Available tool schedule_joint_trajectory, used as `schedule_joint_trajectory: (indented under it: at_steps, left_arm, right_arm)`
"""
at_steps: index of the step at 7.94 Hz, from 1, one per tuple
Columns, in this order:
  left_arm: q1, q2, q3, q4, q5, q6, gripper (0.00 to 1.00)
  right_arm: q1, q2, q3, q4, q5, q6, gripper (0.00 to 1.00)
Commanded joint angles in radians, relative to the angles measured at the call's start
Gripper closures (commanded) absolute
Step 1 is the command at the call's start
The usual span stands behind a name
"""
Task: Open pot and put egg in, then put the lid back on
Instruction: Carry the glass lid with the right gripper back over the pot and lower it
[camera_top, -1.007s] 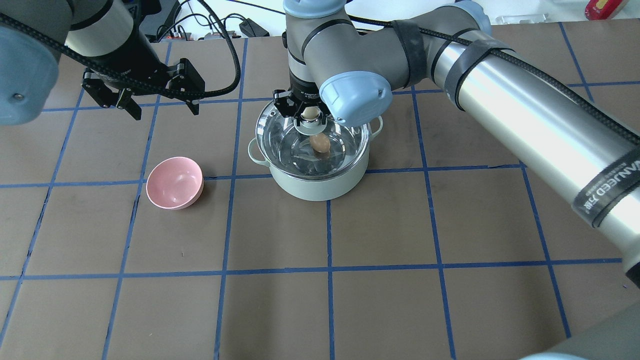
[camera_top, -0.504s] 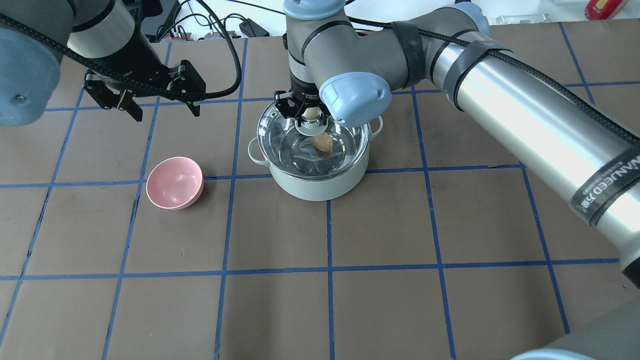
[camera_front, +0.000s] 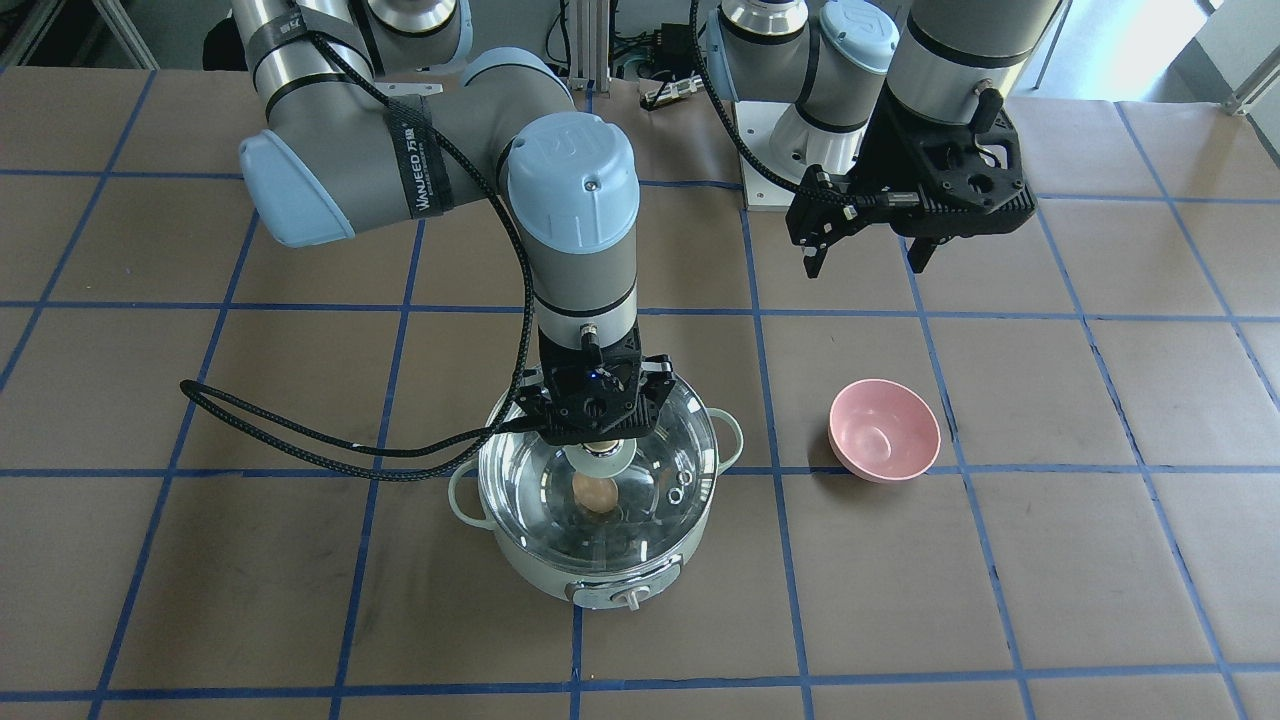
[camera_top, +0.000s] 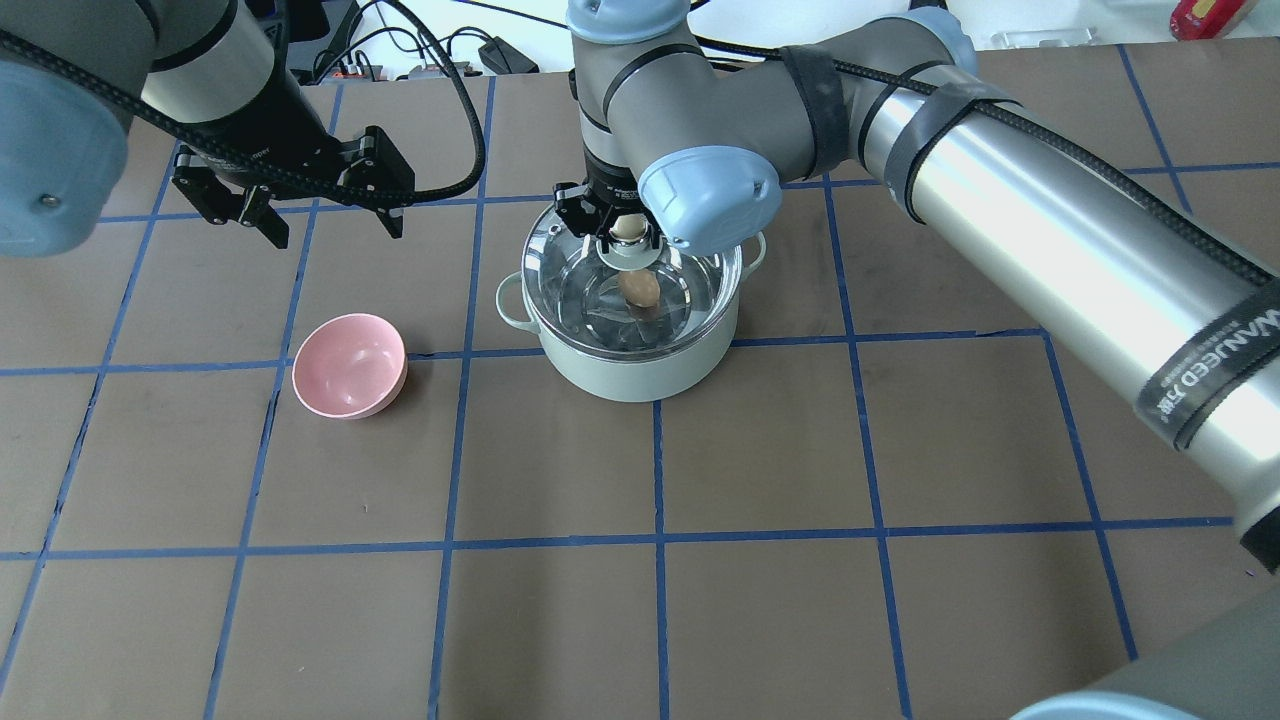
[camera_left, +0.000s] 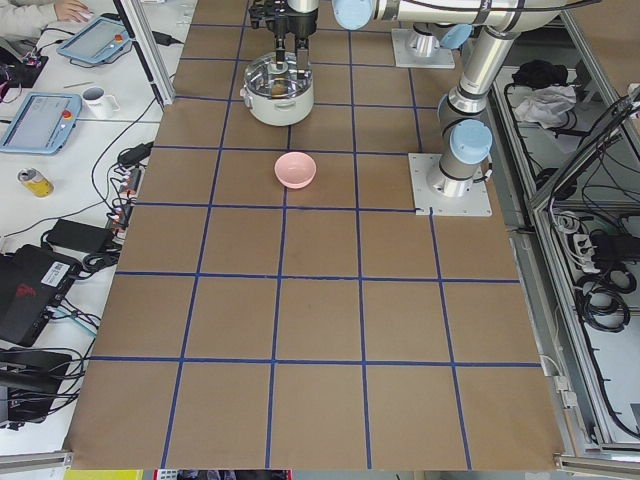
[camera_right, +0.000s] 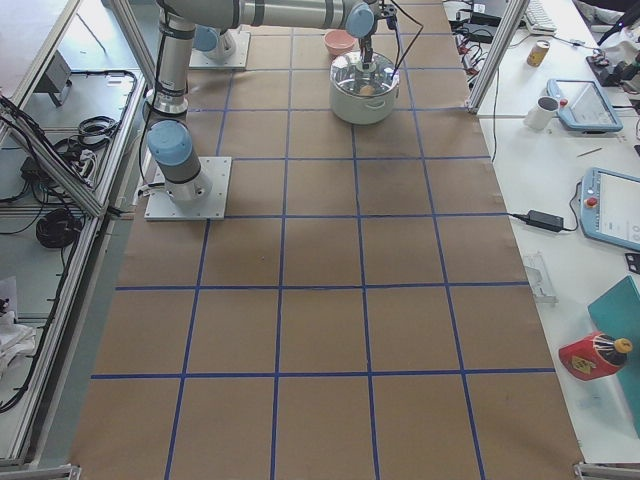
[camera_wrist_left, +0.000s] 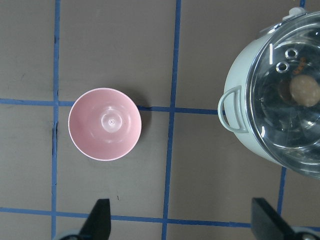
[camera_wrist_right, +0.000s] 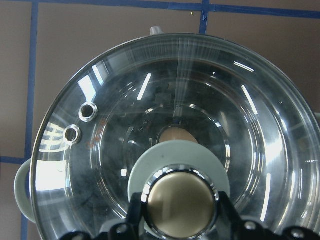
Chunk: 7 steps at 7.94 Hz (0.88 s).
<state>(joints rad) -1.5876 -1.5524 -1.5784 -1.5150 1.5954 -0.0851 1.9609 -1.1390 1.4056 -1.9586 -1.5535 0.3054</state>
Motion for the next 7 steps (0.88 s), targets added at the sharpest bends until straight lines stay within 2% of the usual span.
schedule_joint_trajectory:
  at_steps: [1, 7]
  left_arm:
    - [0.000, 0.000, 0.000, 0.001, 0.000, -0.005, 0.00]
    - [0.000, 0.000, -0.002, 0.001, 0.001, -0.007, 0.00]
  right_arm:
    - [-0.001, -0.002, 0.001, 0.000, 0.009, 0.006, 1.00]
    - [0.001, 0.008, 0.009, -0.046, 0.004, -0.005, 1.00]
